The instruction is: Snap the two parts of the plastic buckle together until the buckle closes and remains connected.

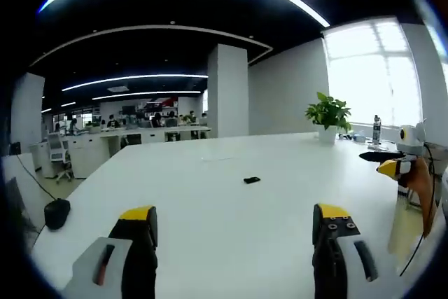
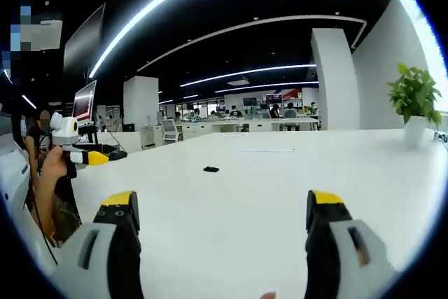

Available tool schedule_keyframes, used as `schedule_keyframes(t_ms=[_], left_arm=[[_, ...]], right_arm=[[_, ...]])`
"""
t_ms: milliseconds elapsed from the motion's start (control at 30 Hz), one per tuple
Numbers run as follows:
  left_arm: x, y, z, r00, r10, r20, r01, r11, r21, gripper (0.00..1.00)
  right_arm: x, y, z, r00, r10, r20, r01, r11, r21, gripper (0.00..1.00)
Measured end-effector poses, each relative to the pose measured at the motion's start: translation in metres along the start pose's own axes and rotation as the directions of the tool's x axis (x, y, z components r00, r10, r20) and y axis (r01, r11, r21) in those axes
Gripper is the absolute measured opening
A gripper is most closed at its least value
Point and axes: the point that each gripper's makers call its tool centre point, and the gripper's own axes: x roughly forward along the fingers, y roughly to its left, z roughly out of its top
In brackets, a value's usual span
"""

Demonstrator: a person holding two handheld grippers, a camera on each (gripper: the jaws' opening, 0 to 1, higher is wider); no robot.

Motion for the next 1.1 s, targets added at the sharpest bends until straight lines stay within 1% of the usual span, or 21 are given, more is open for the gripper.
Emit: schedule_keyframes(t_ms=[100,133,200,267,400,567,767,900,1100], left_arm=[[0.001,0.0,-0.012,1.0,-0.006,-0.005,0.006,1.0,-0.029,0.94],[0.003,0.001,-0.018,1.0,-0.009,-0.02,0.008,0.999,-0.04,0.94],[0.004,0.001,-0.027,0.999,-0.009,-0.045,0.007,0.999,-0.042,0.94],[0.003,0.003,-0.03,0.999,0.0,-0.053,-0.002,0.999,-0.039,0.94],[-0.002,0.008,-0.028,0.999,0.019,-0.03,-0.02,0.999,-0.048,0.94],[-0.008,0.014,-0.022,0.999,0.039,0.0,-0.039,0.997,-0.06,0.93],[-0.009,0.015,-0.018,0.999,0.048,0.011,-0.047,0.997,-0.056,0.93],[-0.009,0.013,-0.018,0.999,0.04,0.009,-0.04,0.998,-0.054,0.93],[-0.009,0.013,-0.016,0.999,0.038,0.014,-0.037,0.998,-0.054,0.93]], right_arm=[[-0.003,-0.008,-0.003,0.999,-0.044,0.005,0.044,0.999,0.015,1.0],[-0.004,-0.01,-0.003,0.999,-0.052,0.005,0.052,0.998,0.017,1.0],[-0.005,-0.012,-0.005,0.998,-0.061,0.002,0.061,0.998,0.02,1.0],[-0.006,-0.014,-0.009,0.998,-0.065,-0.01,0.066,0.998,0.024,1.0],[-0.01,-0.018,-0.018,0.996,-0.077,-0.043,0.078,0.997,0.023,1.0],[-0.016,-0.025,-0.024,0.993,-0.102,-0.051,0.104,0.994,0.036,1.0],[-0.02,-0.031,-0.023,0.991,-0.125,-0.047,0.127,0.991,0.038,1.0],[-0.021,-0.034,-0.02,0.99,-0.134,-0.032,0.136,0.99,0.041,1.0],[-0.02,-0.033,-0.019,0.991,-0.134,-0.024,0.135,0.99,0.047,1.0]])
